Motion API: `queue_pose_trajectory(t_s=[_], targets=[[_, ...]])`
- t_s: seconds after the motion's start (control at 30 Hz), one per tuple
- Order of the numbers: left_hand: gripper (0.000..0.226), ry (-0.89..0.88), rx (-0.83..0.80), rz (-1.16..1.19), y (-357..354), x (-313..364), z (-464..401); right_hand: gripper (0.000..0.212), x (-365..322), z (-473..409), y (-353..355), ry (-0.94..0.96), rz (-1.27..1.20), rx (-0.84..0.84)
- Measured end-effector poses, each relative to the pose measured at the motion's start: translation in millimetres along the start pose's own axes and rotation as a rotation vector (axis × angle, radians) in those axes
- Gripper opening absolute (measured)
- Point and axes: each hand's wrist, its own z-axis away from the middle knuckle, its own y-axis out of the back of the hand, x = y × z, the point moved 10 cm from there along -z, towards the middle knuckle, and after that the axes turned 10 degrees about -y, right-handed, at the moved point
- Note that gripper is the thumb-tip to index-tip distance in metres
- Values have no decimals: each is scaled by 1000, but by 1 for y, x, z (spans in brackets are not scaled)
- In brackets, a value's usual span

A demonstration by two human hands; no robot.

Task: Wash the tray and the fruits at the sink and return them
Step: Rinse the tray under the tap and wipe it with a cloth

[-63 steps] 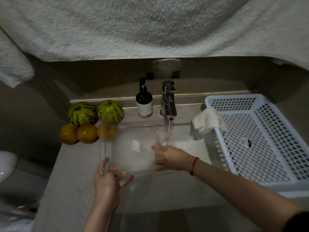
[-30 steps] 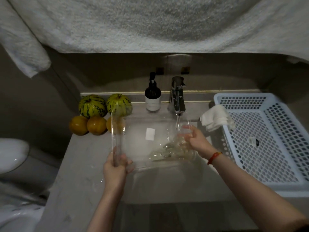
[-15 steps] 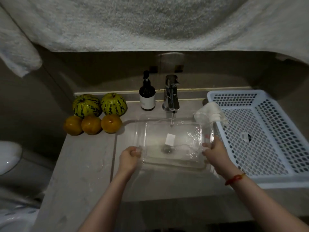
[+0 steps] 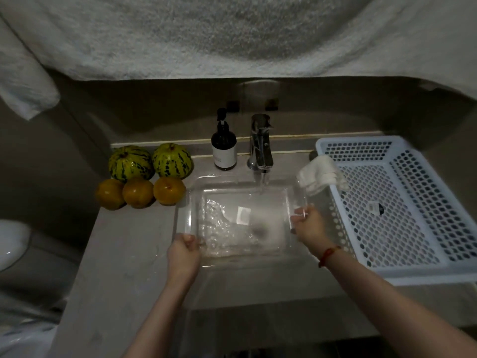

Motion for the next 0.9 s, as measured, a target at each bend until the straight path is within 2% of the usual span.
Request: queue_pose_trajectory(t_s=[0.1, 0.2, 0.3, 0.37, 0.5, 0.63, 0.67, 0.77, 0.9], targets=[[7, -17, 99, -35, 20, 10, 7, 11, -7, -5, -19, 9, 77, -55], [9, -35, 149, -29, 36, 20, 15, 34, -11, -11, -36, -17, -24, -93], [8, -104, 144, -3, 46, 31, 22, 36, -16, -11, -55, -16, -30, -157], [11, -157, 149, 38, 54, 40, 28, 38, -24, -8, -64, 57, 76, -165], [46, -203, 107, 20, 59, 50, 32, 24, -37, -1, -91, 111, 87, -324], [58, -221, 94, -20, 59, 53, 39, 14, -46, 0, -103, 100, 63, -429], [60, -206, 94, -15, 59, 51, 39, 16, -46, 0, -104, 86, 67, -451], [65, -170, 94, 16, 59, 44, 40, 39, -49, -1, -108, 63, 42, -508], [78, -111, 96, 67, 59, 32, 44, 34, -50, -2, -115, -7, -126, -572]])
